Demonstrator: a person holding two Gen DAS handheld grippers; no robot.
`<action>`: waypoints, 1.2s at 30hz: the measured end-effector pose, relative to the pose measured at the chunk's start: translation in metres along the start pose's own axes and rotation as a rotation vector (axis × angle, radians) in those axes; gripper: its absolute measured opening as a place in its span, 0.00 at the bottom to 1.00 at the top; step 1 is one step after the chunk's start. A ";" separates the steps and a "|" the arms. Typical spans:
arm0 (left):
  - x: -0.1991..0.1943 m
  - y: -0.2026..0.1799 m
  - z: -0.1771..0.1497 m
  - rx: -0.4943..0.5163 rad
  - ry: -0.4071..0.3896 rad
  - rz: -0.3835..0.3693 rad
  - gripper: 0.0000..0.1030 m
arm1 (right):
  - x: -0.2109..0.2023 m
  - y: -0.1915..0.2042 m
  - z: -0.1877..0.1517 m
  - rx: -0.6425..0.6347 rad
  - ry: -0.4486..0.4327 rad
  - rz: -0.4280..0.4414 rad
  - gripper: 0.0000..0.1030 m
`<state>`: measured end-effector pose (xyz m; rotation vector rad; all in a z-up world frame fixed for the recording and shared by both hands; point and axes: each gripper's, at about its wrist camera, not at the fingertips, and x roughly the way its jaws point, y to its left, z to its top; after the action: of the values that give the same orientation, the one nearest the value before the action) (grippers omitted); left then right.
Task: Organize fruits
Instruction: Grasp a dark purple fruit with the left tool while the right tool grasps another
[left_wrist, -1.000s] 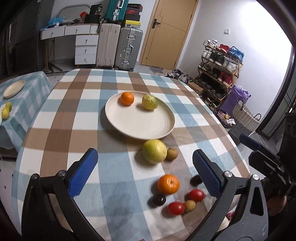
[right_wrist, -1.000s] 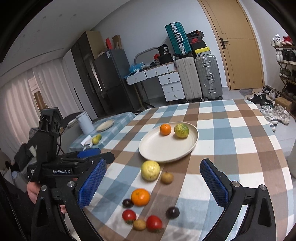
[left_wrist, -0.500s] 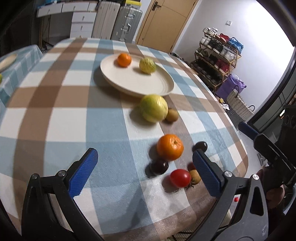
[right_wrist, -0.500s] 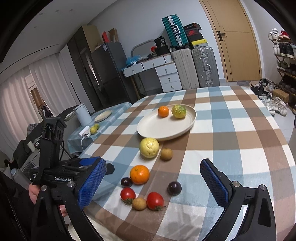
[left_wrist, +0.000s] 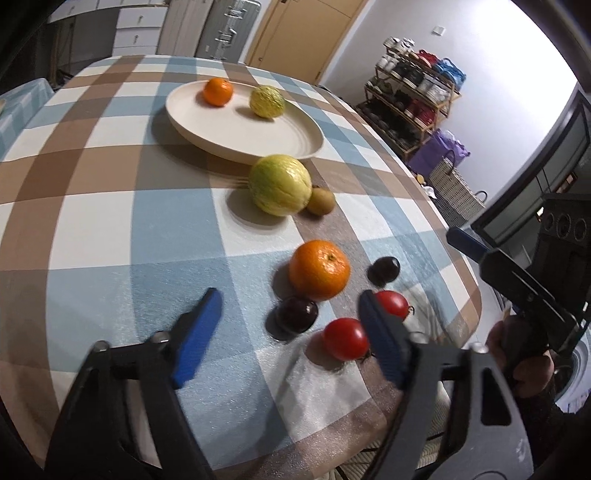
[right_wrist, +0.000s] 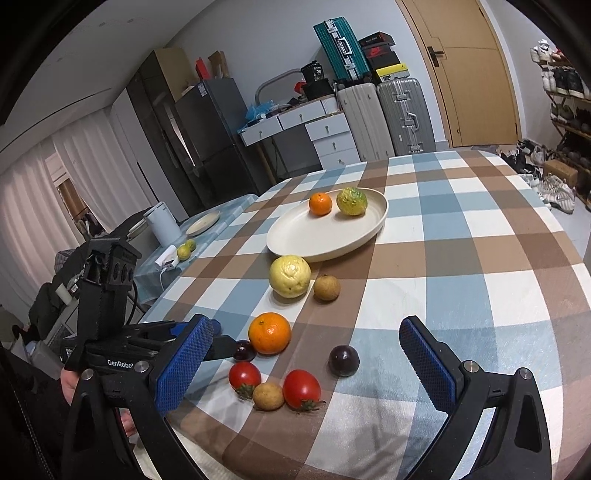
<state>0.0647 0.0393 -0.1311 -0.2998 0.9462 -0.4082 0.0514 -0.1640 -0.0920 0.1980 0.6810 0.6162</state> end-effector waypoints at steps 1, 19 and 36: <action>0.001 0.000 0.000 0.001 0.005 -0.011 0.61 | 0.000 0.000 -0.001 0.000 0.000 0.000 1.00; 0.009 0.018 -0.002 -0.088 0.046 -0.136 0.21 | 0.004 -0.005 -0.003 0.026 0.010 0.000 1.00; -0.027 0.018 0.008 -0.061 -0.033 -0.153 0.21 | 0.029 -0.026 -0.010 0.127 0.128 0.012 1.00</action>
<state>0.0613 0.0682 -0.1150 -0.4354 0.9071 -0.5134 0.0747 -0.1678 -0.1239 0.2823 0.8444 0.6013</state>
